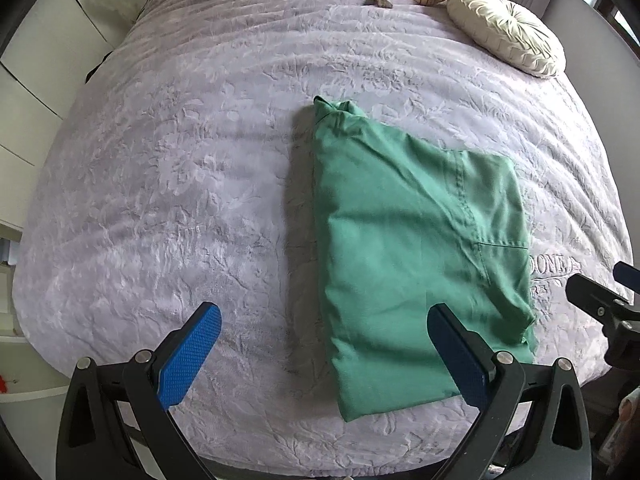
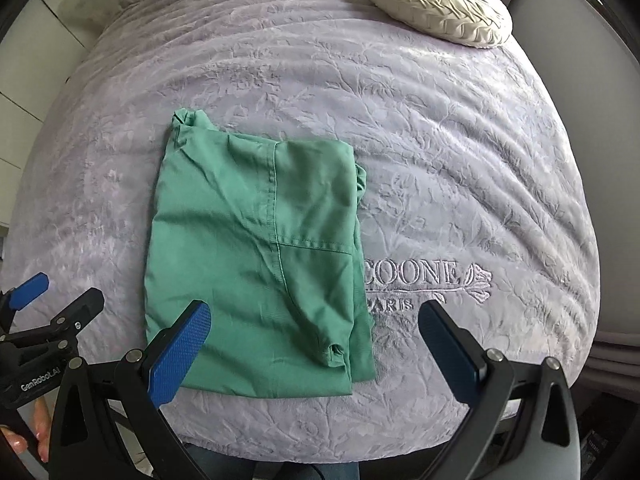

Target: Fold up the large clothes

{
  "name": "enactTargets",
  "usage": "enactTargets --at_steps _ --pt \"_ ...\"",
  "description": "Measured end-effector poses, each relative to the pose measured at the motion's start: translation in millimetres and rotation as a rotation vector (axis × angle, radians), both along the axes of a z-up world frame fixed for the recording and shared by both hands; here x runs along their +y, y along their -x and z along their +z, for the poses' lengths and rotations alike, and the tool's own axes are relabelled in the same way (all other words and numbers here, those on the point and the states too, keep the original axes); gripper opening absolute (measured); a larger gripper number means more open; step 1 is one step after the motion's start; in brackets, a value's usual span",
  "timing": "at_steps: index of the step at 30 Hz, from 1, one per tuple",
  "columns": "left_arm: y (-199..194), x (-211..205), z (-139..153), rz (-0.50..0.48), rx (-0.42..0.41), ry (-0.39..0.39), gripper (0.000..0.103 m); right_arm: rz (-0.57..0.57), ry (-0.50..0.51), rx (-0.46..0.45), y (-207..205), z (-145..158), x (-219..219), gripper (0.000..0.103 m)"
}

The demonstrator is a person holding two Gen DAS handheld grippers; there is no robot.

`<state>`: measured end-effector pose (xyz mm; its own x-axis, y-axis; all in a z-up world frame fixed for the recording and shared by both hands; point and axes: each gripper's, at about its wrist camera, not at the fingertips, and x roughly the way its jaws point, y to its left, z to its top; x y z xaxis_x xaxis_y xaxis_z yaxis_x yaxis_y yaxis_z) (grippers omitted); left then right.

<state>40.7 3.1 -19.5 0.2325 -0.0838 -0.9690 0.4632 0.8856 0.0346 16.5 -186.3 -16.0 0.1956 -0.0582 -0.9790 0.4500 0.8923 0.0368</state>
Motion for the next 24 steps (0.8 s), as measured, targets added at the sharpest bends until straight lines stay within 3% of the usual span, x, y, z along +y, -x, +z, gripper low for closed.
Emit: enactTargets --at_steps 24 --pt "0.2 -2.4 3.0 -0.006 -0.016 -0.010 0.103 -0.014 -0.001 0.010 -1.0 0.7 -2.9 0.103"
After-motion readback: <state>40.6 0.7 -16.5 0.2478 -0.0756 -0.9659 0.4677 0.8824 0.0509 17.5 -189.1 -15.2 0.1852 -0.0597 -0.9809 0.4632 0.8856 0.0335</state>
